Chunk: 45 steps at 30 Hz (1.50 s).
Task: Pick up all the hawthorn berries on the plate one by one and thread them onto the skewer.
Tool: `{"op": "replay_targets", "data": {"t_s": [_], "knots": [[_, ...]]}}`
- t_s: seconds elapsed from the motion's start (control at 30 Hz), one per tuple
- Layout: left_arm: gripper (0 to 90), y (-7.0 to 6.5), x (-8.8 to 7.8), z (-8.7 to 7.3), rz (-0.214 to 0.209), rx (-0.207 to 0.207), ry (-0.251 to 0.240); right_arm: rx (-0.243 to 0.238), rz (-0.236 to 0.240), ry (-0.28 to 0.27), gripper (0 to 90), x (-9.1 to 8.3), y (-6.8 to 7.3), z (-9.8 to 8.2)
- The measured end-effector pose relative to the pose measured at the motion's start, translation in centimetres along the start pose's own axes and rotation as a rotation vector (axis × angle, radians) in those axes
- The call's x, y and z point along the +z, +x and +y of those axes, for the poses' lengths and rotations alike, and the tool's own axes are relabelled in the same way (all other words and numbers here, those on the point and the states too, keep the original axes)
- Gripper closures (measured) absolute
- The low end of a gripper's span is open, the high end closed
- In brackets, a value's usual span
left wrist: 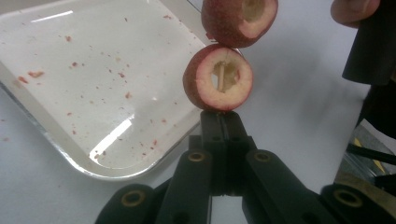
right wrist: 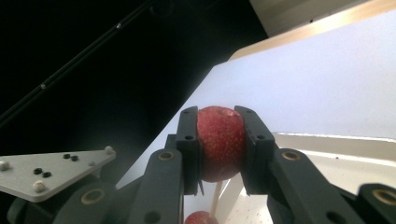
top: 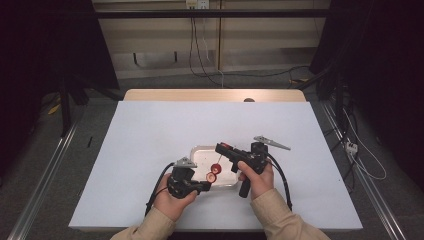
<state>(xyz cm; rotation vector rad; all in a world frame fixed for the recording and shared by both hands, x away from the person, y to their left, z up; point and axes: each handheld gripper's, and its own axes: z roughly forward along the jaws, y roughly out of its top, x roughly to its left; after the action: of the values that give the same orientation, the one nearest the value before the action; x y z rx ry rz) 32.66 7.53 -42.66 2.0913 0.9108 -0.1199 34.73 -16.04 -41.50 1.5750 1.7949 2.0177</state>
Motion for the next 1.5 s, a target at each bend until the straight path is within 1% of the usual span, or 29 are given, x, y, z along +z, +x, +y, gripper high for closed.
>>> {"op": "replay_targets", "data": {"t_s": [0.03,0.07,0.1,0.13,0.17,0.2,0.27,0.3,0.33,0.37,0.4,0.43,0.47,0.5,0.53,0.57,0.6,0.67,0.73,0.77,0.8,0.93,0.97,1.03,1.1,1.2,1.27,1.4,1.5], "knots": [[90.0,0.0,0.0,0.0,0.008,-0.003,0.000,0.010,0.002,0.005,72.9,0.1,-0.1,0.0],[90.0,0.0,0.2,-0.1,0.012,0.001,0.006,0.003,-0.005,0.004,72.9,0.1,-0.1,-0.1],[90.0,0.0,0.2,-0.1,0.003,0.000,0.010,0.002,0.005,0.010,72.9,0.2,-0.1,-0.2],[90.0,0.0,0.2,0.0,-0.006,-0.004,-0.006,0.004,0.005,0.012,72.9,0.2,-0.1,-0.2],[90.0,0.0,0.1,0.2,-0.010,-0.012,-0.017,0.010,0.016,0.032,72.9,0.2,0.0,-0.3],[90.0,-0.1,-0.1,0.4,-0.001,0.003,-0.030,0.025,0.025,0.056,72.9,0.4,0.0,-0.6],[90.0,0.1,0.0,0.8,-0.006,-0.018,-0.020,0.027,0.025,0.063,72.9,0.8,0.4,-1.2],[90.0,0.5,0.2,0.6,-0.024,-0.035,-0.007,0.012,0.016,0.071,72.9,0.9,0.4,-1.2],[90.0,0.6,0.4,0.5,-0.025,-0.040,-0.004,0.016,0.002,0.093,72.8,1.1,0.2,-1.2],[90.0,0.4,0.4,0.5,-0.005,-0.025,-0.008,0.020,-0.008,0.104,72.6,1.1,0.1,-1.4],[90.0,0.3,0.2,0.6,-0.015,-0.026,-0.013,0.014,-0.009,0.106,72.1,1.2,0.0,-1.4],[90.0,0.4,-0.1,0.7,-0.017,-0.033,-0.018,0.004,0.003,0.093,70.7,1.2,0.0,-1.2],[90.0,0.4,-0.1,0.7,-0.005,-0.034,-0.019,-0.019,0.000,0.074,63.5,1.2,0.0,-1.0],[90.0,0.5,-0.1,0.7,0.009,-0.029,-0.003,-0.039,-0.019,0.070,55.1,1.1,0.0,-0.8],[90.0,0.7,0.0,0.5,0.010,-0.038,0.005,-0.039,-0.030,0.066,53.4,1.1,0.0,-0.5],[90.0,0.8,0.1,0.3,0.006,-0.048,0.007,-0.026,-0.026,0.052,49.7,1.0,-0.1,-0.4],[90.0,0.9,0.0,0.3,0.007,-0.050,0.017,-0.025,-0.026,0.063,46.6,0.9,-0.1,-0.2],[90.0,1.0,-0.3,0.4,0.004,-0.048,-0.001,-0.035,-0.031,0.060,43.9,0.7,-0.1,-0.2],[90.0,1.1,-0.6,0.5,0.013,-0.049,-0.009,-0.036,-0.042,0.055,35.6,0.6,-0.2,-0.1],[90.0,1.2,-0.6,0.5,0.015,-0.047,-0.014,-0.031,-0.044,0.050,33.3,0.6,-0.3,-0.1],[90.0,1.4,-0.7,0.4,0.018,-0.055,-0.003,-0.027,-0.038,0.053,31.7,0.5,-0.4,-0.1],[90.0,2.1,-1.0,0.4,0.033,-0.062,-0.007,-0.040,-0.030,0.039,22.7,0.1,-0.5,0.0],[90.0,2.4,-1.1,0.4,0.028,-0.072,-0.003,-0.054,-0.033,0.039,21.7,-0.1,-0.5,0.1],[90.0,2.9,-1.2,0.4,0.044,-0.088,-0.012,-0.067,-0.036,0.037,20.3,-0.3,-0.6,0.2],[90.0,3.3,-1.3,0.4,0.034,-0.105,0.007,-0.078,-0.046,0.039,19.3,-0.5,-0.8,0.2],[90.0,3.5,-1.2,0.6,0.046,-0.109,0.009,-0.075,-0.044,0.037,18.2,-0.9,-1.0,0.1],[90.0,3.7,-1.2,0.7,0.042,-0.118,0.013,-0.084,-0.050,0.041,17.9,-1.2,-1.1,0.0],[90.0,4.1,-1.1,0.9,0.055,-0.128,0.019,-0.076,-0.053,0.036,17.0,-1.5,-1.5,-0.2],[90.0,4.3,-1.0,1.1,0.054,-0.139,0.019,-0.076,-0.059,0.035,16.5,-1.7,-1.6,-0.2]]}}
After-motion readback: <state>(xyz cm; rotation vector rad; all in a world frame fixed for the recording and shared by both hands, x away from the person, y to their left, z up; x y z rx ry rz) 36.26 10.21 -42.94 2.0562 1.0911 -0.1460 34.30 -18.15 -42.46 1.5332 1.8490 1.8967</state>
